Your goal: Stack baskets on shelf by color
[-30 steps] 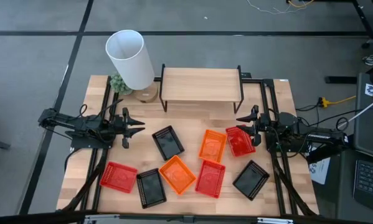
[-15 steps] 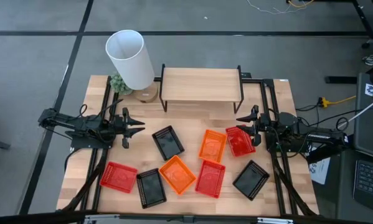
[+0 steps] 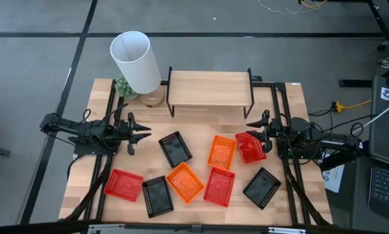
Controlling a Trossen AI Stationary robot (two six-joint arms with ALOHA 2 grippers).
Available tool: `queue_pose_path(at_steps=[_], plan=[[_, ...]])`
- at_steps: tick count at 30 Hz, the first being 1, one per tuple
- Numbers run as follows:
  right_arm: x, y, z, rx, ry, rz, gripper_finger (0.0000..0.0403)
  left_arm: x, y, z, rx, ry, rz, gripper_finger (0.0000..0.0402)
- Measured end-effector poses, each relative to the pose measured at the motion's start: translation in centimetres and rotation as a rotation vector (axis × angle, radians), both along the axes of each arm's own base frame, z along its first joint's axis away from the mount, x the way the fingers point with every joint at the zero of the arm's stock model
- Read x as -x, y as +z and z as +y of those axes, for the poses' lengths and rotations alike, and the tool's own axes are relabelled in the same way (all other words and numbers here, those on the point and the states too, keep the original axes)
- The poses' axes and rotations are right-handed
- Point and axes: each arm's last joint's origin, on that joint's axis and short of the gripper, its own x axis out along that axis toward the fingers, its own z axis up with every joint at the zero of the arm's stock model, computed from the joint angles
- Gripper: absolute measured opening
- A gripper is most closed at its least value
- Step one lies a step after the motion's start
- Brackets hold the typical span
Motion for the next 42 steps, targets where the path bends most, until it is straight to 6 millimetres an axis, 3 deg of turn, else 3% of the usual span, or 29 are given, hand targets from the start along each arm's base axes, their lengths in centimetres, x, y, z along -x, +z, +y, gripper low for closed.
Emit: queue_pose_path(at_steps=[9, 20, 34, 42], plan=[[0.0, 0.04, 0.0, -0.008, 0.0, -0.005, 0.0156, 0.0, 0.0, 0.0, 0.0, 0.0, 0.0, 0.0094], [0.0, 0.07, 0.01, -0.264, 0.012, -0.032, 0.0156, 0.0, 0.0, 0.0, 0.0, 0.0, 0.0, 0.0094], [-0.01, 0.04, 0.06, -0.235, 0.027, -0.023, 0.0156, 0.0, 0.0, 0.0, 0.0, 0.0, 0.0, 0.0094], [-0.01, 0.04, 0.06, -0.405, 0.032, -0.038, 0.0156, 0.0, 0.0, 0.0, 0.0, 0.0, 0.0, 0.0094]])
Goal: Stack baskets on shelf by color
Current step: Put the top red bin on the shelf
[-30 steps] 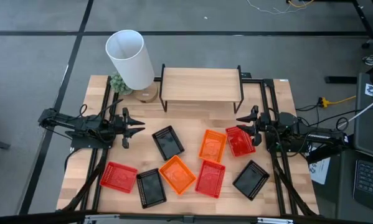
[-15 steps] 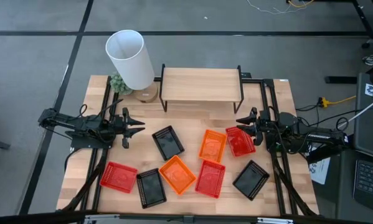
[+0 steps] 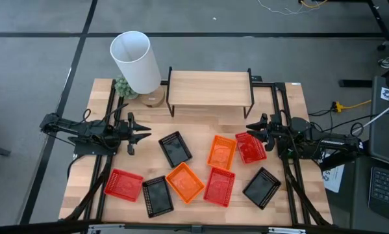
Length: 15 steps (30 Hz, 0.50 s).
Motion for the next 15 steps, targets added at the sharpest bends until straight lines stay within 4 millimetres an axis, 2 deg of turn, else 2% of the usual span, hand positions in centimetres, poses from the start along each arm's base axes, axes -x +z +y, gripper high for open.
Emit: queue_pose_path(at_steps=[3, 7, 11, 15], plan=[[0.0, 0.0, 0.0, -0.002, 0.0, 0.0, 0.0156, 0.0, -0.01, 0.0, 0.0, 0.0, 0.0, 0.0094], [-0.02, -0.01, 0.05, 0.132, 0.012, 0.01, 0.0156, 0.0, -0.01, 0.0, 0.0, 0.0, 0.0, 0.0094], [-0.25, -0.16, 0.48, 0.245, 0.099, 0.029, 0.0156, 0.0, -0.01, 0.0, 0.0, 0.0, 0.0, 0.0094], [-0.47, -0.42, 0.91, 0.126, 0.156, 0.054, 0.0156, 0.0, -0.01, 0.0, 0.0, 0.0, 0.0, 0.0094]])
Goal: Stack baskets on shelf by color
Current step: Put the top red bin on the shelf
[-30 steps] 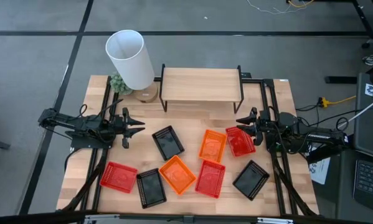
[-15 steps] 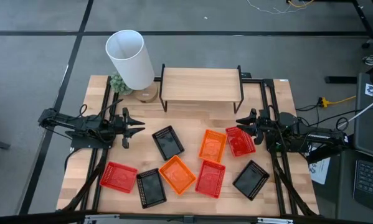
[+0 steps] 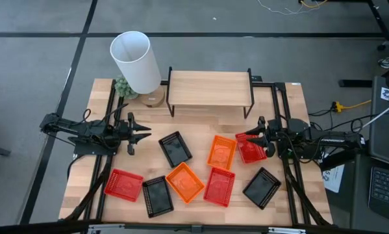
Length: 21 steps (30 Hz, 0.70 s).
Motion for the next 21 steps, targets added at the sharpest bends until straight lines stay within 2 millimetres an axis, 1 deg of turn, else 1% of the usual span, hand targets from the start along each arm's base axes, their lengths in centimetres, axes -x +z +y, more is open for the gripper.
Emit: queue_pose_path(at_steps=[2, 4, 7, 10, 12, 15, 18, 21], plan=[[0.0, -0.1, 0.2, -0.085, 0.022, 0.016, 0.0156, 0.0, 0.0, 0.0, 0.0, 0.0, 0.0, 0.0094], [-0.1, -0.1, 0.5, -0.13, 0.05, 0.029, 0.0156, 0.0, 0.0, 0.0, 0.0, 0.0, 0.0, 0.0094], [-0.1, -0.1, 1.0, -0.141, 0.091, 0.036, 0.0156, 0.0, 0.0, 0.0, 0.0, 0.0, 0.0, 0.0094], [0.0, 0.3, 1.3, -0.142, 0.123, -0.008, 0.0156, 0.0, 0.0, 0.0, 0.0, 0.0, 0.0, 0.0094], [0.0, 0.8, 1.6, -0.124, 0.151, -0.06, 0.0156, 0.0, 0.0, 0.0, -0.024, 0.002, 0.004, 0.0094], [0.1, 1.1, 2.0, -0.044, 0.19, -0.11, 0.0156, 0.0, 0.0, 0.0, -0.152, 0.008, 0.028, 0.0094], [0.2, 1.2, 2.3, 0.026, 0.221, -0.125, 0.0156, 0.0, 0.0, 0.0, -0.222, 0.013, 0.041, 0.0094], [0.2, 1.2, 2.6, 0.052, 0.215, -0.13, 0.0156, 0.0, 0.0, 0.0, -0.262, 0.015, 0.049, 0.0094]])
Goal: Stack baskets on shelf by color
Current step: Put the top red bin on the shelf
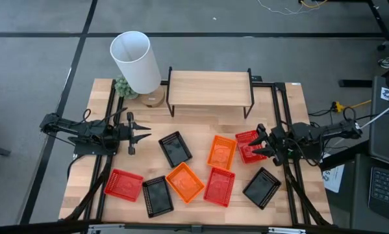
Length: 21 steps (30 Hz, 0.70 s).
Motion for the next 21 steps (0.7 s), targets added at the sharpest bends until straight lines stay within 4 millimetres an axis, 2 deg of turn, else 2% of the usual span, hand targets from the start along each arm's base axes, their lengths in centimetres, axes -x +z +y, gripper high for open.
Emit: queue_pose_path(at_steps=[9, 21], plan=[[0.02, 0.04, 0.07, 0.015, -0.114, -0.008, 0.0156, 0.0, 0.01, -0.01, 0.029, -0.005, -0.006, 0.0094], [0.03, 0.13, 0.07, 0.131, -0.124, -0.047, 0.0156, -0.05, -0.06, -0.36, 0.439, -0.145, -0.052, 0.0094]])
